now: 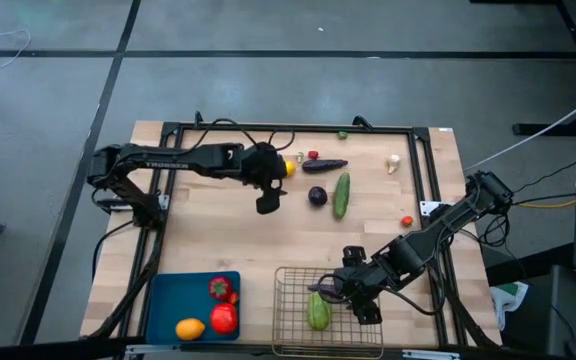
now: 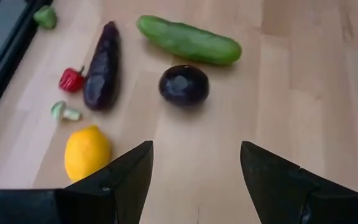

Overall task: Sort produce into baskets
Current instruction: Put the lemon into the blue bin

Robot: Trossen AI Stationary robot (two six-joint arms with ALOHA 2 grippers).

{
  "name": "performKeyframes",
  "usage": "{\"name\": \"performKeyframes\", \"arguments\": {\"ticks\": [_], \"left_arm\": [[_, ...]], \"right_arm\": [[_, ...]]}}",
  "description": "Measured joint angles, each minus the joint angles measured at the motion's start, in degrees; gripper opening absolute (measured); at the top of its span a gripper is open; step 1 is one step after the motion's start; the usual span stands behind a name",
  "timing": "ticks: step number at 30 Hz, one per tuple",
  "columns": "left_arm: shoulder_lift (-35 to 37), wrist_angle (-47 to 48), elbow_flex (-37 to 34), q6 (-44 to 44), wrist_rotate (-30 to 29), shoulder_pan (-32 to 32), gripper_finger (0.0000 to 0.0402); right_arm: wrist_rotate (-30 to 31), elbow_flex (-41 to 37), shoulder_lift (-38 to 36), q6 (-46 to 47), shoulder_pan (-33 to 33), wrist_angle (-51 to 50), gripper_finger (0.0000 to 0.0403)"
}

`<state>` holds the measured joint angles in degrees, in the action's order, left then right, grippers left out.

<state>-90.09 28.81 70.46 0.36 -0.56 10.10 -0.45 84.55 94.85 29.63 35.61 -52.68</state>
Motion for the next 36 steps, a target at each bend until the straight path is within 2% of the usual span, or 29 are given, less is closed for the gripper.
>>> {"name": "performKeyframes", "arguments": {"ticks": [7,12,27,36], "left_arm": [[-0.7,-1.0,0.0,-2.3,0.1,-0.2,0.0238],[-0.7,-1.2,0.0,0.4,0.2,-0.4,0.0238],[-0.7,-0.8,0.0,0.9,0.5,-0.2,0.0238],[-1.6,-3.4,0.0,2.6,0.0,3.6,0.0238]], "right_arm": [[0.0,0.0,0.0,0.0,0.0,0.0,0.0351],[0.0,0.0,0.0,0.0,0.0,0.0,0.0351],[-0.1,0.0,0.0,0.0,0.0,-0.1,0.0351],[-0.5,0.0,-1.7,-1.4,-0.6,-4.9,0.0351]]}}
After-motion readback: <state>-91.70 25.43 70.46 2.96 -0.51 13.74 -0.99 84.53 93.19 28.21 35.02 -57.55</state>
